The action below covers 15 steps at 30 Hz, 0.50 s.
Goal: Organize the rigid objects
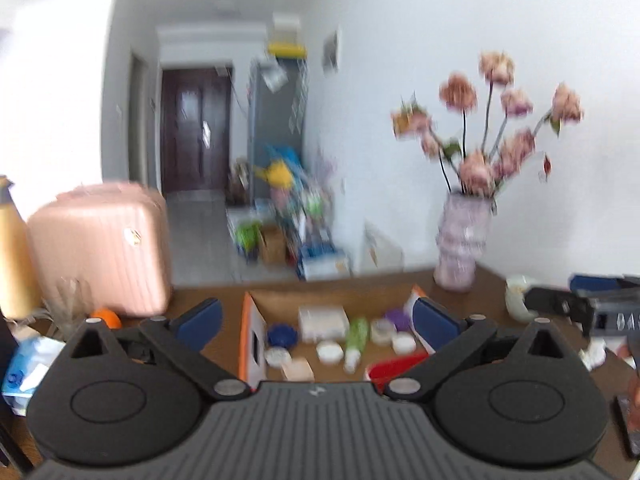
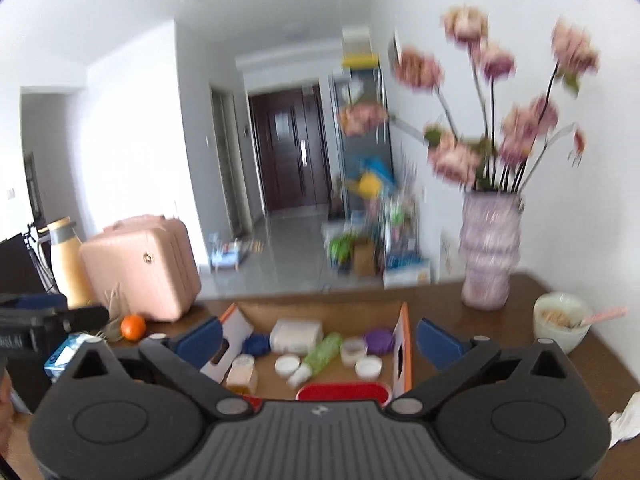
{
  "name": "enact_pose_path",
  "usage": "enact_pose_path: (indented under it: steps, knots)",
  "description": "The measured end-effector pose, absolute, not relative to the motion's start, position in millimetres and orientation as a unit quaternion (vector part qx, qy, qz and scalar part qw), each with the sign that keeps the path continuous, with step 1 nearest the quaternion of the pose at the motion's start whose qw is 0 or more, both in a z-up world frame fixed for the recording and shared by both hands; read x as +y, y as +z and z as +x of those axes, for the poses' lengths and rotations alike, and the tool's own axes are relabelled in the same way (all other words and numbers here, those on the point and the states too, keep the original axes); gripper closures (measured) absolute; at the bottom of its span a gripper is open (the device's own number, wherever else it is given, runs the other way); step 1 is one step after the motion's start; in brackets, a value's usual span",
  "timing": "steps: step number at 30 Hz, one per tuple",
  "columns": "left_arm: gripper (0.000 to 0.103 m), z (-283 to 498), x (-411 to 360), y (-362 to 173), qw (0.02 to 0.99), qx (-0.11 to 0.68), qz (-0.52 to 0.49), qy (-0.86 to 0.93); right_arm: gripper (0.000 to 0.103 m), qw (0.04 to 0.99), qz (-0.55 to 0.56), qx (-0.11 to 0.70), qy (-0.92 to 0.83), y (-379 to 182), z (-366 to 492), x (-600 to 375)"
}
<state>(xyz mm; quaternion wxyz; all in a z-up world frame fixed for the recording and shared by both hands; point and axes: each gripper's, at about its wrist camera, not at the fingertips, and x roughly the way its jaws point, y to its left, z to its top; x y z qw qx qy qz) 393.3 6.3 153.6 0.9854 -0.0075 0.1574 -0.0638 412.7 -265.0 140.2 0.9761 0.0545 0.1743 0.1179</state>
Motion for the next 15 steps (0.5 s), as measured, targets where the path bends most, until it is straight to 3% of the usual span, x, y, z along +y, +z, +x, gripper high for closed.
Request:
enact_pose_path:
  steps: [9,15]
  knots:
    - [0.0,328,2,122,0.996,0.071,0.012,-0.058,0.0,0.99,0.052,0.096,0.089,102,343,-256]
    - [0.0,306,11,108,0.995,0.087,-0.021,-0.053,0.0,0.99,0.074,0.086,0.081,88,315,-258]
